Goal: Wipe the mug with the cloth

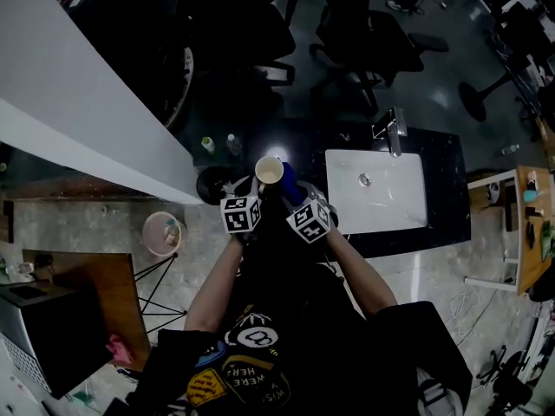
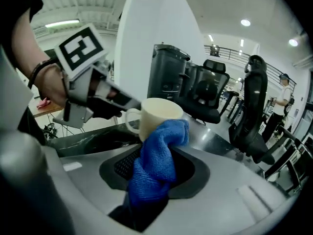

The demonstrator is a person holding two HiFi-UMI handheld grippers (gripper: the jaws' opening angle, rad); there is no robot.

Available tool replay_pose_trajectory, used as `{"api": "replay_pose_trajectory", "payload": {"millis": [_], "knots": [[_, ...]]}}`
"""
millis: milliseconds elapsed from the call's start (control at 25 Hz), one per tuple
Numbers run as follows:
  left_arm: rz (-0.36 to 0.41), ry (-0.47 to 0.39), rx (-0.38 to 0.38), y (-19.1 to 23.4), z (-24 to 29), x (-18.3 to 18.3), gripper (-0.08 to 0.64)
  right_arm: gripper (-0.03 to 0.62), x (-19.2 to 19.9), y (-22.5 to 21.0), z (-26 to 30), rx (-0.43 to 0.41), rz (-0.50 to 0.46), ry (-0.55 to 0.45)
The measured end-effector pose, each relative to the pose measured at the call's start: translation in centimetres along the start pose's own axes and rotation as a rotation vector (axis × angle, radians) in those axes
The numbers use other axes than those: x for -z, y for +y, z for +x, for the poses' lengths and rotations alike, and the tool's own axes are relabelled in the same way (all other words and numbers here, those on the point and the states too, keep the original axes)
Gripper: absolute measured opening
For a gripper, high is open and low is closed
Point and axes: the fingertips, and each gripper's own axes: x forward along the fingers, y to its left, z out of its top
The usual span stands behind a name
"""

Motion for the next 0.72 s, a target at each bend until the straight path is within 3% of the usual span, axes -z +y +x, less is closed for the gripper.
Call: {"api": "replay_pose_trajectory", "payload": {"millis": [200,320,400,480,520,640,720], "knots": [[0.005,0.007,0.012,-0.3,-0.4,0.4,0.003,0.147,1.3,3.9,-1.0,-0.123,-0.067,-0.009],[0.013,0.013,0.01,0.1,-0.7,0.4,0.003,0.147,1.0,-1.1,-1.5,0.001,0.051,-0.031],[0.015,0.044,-0.008,0.5,-0.7,1.0,0.003,0.147,0.8,-6.2,-1.5,0.131,0.161,-0.029],[0.009,0.087,-0.039,0.9,-0.8,1.9,0.003,0.147,0.8,-9.3,-0.5,0.198,0.207,0.002],[0.001,0.097,-0.044,0.9,-0.8,2.2,0.003,0.147,0.6,-9.6,0.2,0.197,0.187,0.024],[-0.011,0.087,-0.028,0.7,-0.7,2.3,0.003,0.147,0.2,-6.7,1.8,0.117,0.006,0.08],[-0.009,0.09,-0.017,0.3,-0.4,2.4,0.003,0.147,-0.1,-3.7,1.4,0.06,-0.036,0.054]]}}
